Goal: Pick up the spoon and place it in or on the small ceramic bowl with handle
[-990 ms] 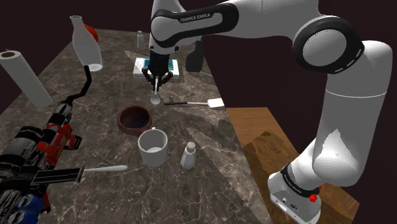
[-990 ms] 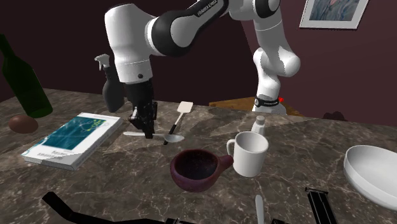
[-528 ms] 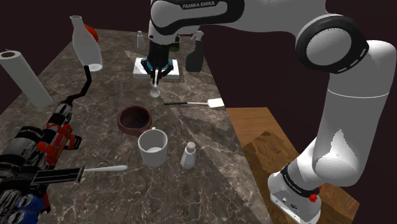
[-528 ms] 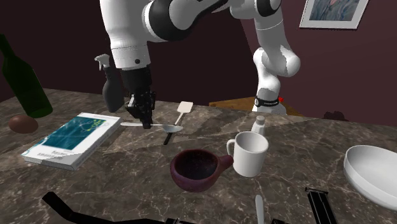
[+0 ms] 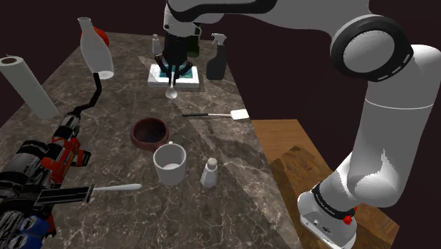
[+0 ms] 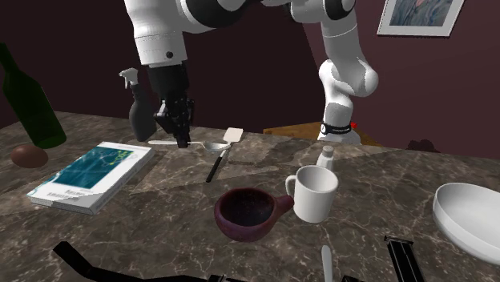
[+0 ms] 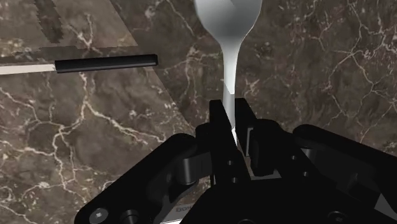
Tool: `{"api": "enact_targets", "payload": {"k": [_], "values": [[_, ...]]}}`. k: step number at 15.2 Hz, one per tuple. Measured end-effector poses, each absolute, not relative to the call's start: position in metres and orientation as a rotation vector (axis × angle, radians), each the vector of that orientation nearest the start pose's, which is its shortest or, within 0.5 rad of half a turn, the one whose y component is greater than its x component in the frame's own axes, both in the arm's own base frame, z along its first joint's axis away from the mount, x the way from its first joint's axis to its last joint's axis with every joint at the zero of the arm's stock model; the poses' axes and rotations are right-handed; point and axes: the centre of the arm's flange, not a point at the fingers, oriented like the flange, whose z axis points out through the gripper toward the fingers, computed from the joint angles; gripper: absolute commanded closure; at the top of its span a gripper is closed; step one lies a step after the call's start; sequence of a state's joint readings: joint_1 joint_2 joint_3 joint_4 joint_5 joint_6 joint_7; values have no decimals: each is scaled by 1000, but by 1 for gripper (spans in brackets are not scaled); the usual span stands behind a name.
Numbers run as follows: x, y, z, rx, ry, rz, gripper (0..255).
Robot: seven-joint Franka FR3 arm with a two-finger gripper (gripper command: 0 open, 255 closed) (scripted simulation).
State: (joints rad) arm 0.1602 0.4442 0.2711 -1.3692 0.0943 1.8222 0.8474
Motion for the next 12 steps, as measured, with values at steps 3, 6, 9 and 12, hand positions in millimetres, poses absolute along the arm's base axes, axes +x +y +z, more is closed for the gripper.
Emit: {"api": "enact_targets", "payload": {"k": [3, 6, 9, 12], "values": [[629, 275, 484, -2878, 682, 154, 255], [605, 305, 486, -2878, 680, 154, 255], [582, 333, 491, -2878, 680, 155, 255], [558, 368, 492, -2878, 680, 154, 255]]}}
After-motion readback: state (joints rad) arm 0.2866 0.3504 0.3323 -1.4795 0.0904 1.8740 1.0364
